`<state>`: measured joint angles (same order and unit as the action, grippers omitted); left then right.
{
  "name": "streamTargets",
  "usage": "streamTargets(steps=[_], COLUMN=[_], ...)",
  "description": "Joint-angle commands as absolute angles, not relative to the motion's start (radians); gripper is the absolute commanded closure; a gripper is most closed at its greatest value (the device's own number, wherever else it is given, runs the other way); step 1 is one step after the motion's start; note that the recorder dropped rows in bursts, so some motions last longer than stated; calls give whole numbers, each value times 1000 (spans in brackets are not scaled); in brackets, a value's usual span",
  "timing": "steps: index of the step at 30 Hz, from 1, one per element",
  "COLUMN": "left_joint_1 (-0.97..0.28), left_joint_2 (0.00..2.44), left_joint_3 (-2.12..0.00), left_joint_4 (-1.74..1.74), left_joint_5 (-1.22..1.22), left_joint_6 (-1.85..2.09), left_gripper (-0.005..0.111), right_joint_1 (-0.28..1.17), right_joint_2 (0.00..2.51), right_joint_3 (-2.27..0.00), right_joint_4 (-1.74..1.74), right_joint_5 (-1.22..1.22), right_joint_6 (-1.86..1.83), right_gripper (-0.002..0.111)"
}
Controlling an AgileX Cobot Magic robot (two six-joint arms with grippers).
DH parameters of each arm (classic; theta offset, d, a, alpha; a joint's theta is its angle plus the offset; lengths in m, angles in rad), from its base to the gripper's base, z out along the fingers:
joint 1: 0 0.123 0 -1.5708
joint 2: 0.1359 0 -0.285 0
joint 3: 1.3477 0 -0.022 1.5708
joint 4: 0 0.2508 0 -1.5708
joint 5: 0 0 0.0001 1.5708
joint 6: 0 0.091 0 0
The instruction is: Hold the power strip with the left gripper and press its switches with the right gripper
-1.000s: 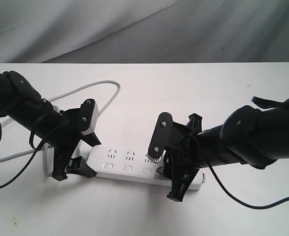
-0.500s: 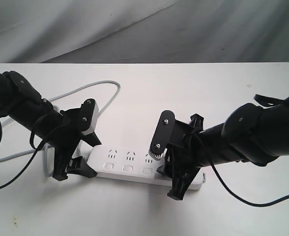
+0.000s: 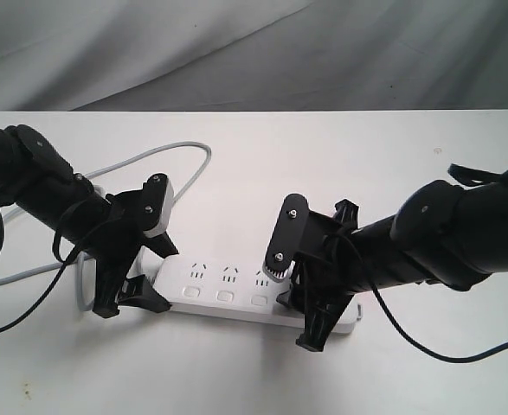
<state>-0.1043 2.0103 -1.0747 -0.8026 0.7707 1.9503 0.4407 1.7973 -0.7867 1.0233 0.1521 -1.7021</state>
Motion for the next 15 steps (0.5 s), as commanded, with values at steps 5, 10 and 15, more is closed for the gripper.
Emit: streamTargets(steps=[5,10,15], left_joint_1=[-109,-109,-109], left_joint_2=[2011,2011,2011], left_joint_3=[-1077,-1077,-1077], left_joint_4=[-804,-804,-804], left_joint_5=[784,784,784], left_joint_6=[1945,1945,1945], left_gripper=[48,48,48], right_joint_1=[427,427,427], right_joint_2=[1822,1822,1790], right_joint_3=[-737,-735,-735], right_joint_4=[968,968,968], right_joint_5=[149,143,144], right_joint_6=[-1810,-1810,-1810], right_gripper=[53,53,53])
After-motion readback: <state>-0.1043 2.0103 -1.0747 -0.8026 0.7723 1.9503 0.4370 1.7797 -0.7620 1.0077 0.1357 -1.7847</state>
